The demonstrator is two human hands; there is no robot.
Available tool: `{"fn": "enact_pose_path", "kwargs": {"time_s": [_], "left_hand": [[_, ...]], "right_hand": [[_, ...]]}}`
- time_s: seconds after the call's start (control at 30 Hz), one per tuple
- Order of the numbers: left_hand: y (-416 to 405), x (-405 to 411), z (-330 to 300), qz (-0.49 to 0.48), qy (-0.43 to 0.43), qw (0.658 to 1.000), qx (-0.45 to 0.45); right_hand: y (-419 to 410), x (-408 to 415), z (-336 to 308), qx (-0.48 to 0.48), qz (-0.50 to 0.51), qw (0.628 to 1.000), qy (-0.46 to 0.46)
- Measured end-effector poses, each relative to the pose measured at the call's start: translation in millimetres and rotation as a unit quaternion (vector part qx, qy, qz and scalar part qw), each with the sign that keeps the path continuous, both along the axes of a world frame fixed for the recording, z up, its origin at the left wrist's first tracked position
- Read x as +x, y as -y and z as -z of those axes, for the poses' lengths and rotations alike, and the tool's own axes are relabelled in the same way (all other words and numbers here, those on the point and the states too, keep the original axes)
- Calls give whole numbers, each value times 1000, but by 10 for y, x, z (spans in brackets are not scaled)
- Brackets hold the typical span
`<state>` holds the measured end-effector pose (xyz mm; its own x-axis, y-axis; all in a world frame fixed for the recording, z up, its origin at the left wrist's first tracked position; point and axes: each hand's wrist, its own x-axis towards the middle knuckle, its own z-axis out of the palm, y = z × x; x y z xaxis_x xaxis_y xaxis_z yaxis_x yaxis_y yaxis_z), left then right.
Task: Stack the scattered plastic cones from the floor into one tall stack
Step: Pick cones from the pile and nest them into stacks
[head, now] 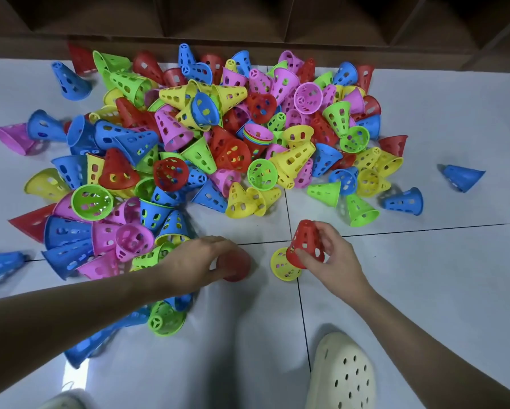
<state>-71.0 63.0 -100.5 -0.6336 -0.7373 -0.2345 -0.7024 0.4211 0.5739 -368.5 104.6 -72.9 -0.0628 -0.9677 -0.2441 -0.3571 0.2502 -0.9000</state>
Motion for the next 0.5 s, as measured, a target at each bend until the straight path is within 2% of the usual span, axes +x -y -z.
{"fn": "enact_pose_path", "kwargs": {"time_s": [0.17,0.27,0.37,0.5], "left_hand": [[81,18,82,54,16,998,-41],[172,50,14,68,-2,997,-31],[299,67,-17,4,-36,999,-24],[505,14,13,-96,-36,995,-21]], "right_hand": [[-141,66,83,-9,-51,997,-59],[-174,45,215,11,-85,993,-82],[-165,1,334,36,-116,986,-112],[-49,-89,429,48,-163,976,-137]]}}
